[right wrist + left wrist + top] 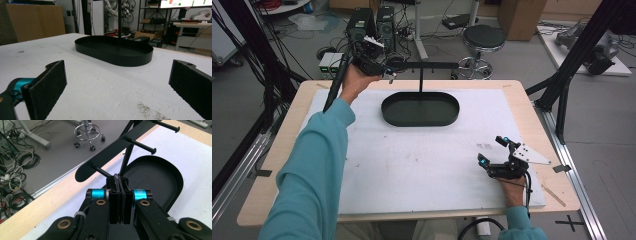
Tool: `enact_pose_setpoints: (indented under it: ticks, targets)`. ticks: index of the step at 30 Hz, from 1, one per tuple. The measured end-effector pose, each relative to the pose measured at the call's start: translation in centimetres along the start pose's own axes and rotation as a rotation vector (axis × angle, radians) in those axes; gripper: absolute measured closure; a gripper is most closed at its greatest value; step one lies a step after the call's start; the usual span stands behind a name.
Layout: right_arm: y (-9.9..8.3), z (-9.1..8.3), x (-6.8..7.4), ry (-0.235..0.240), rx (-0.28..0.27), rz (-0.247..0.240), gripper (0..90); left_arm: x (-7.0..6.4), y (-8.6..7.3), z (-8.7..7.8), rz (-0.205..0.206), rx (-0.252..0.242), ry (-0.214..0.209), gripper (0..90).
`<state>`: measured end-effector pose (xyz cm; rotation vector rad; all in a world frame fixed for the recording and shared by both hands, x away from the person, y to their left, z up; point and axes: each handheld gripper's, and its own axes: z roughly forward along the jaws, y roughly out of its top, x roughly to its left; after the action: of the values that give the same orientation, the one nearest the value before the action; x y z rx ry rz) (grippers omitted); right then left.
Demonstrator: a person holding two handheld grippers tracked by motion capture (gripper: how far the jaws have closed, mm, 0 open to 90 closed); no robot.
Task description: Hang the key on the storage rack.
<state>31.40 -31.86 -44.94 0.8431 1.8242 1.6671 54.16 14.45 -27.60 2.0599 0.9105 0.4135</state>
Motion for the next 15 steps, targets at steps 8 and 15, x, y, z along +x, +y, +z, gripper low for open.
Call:
enact_pose_setpoints:
  ticks: [8,15]
  targets:
    - [0.0,0.0,0.0,-0.001,0.000,-0.001,0.6,1.4,-0.4,-0.5,-0.055,-0.077,0.019,83.5]
    - [0.0,0.0,0.0,0.002,0.003,-0.001,0.6,1.5,-2.2,-1.3,0.139,-0.183,-0.032,35.3]
